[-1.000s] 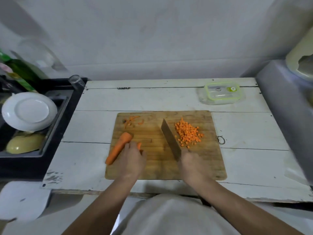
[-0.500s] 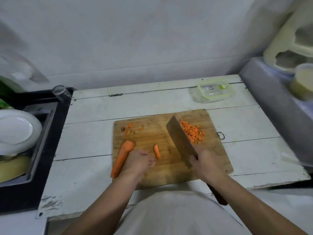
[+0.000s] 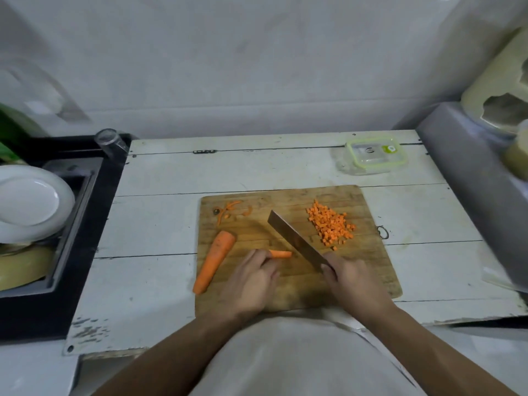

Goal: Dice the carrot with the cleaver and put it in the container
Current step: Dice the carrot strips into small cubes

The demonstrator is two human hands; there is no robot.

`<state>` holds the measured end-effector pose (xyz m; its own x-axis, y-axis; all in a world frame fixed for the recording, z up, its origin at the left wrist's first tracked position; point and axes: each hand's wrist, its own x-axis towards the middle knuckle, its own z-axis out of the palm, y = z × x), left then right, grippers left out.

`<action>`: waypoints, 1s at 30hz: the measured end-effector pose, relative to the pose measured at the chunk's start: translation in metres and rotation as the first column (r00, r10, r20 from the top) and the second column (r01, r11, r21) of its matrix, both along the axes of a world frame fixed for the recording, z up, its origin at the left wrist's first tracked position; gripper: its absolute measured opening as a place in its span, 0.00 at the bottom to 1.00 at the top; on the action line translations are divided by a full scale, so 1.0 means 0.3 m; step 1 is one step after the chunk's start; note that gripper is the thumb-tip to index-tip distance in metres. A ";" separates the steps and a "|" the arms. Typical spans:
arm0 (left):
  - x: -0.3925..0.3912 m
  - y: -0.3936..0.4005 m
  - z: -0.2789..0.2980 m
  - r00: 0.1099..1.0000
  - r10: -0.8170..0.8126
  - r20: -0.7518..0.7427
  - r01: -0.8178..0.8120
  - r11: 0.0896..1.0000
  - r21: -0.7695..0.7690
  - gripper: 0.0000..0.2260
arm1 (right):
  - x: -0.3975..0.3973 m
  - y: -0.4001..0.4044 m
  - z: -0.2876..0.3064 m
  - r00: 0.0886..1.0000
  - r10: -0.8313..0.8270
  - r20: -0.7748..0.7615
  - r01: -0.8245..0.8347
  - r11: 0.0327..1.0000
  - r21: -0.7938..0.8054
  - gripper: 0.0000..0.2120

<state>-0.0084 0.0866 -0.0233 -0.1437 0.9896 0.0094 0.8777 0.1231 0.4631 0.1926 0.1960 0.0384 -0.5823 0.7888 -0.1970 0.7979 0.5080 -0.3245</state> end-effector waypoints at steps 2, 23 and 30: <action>0.015 0.002 -0.031 0.995 -0.093 -0.029 0.091 0.994 -0.069 0.22 | -0.003 0.037 0.006 1.000 0.028 0.013 -0.028 0.999 0.016 0.08; 0.003 0.006 -0.091 0.968 -0.135 -0.209 0.128 0.991 -0.049 0.27 | 0.002 -0.034 -0.010 0.989 0.099 0.111 -0.106 0.992 0.067 0.08; 0.017 0.013 -0.102 0.965 -0.117 -0.234 0.106 0.993 -0.060 0.28 | -0.013 -0.057 -0.009 0.956 0.157 0.247 -0.181 0.980 0.080 0.05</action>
<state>-0.0034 0.0905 -0.0538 -0.0320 0.9994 -0.0163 0.9710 0.0349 0.2364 0.1886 0.1790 0.0358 -0.6547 0.7058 -0.2705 0.7453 0.6624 -0.0755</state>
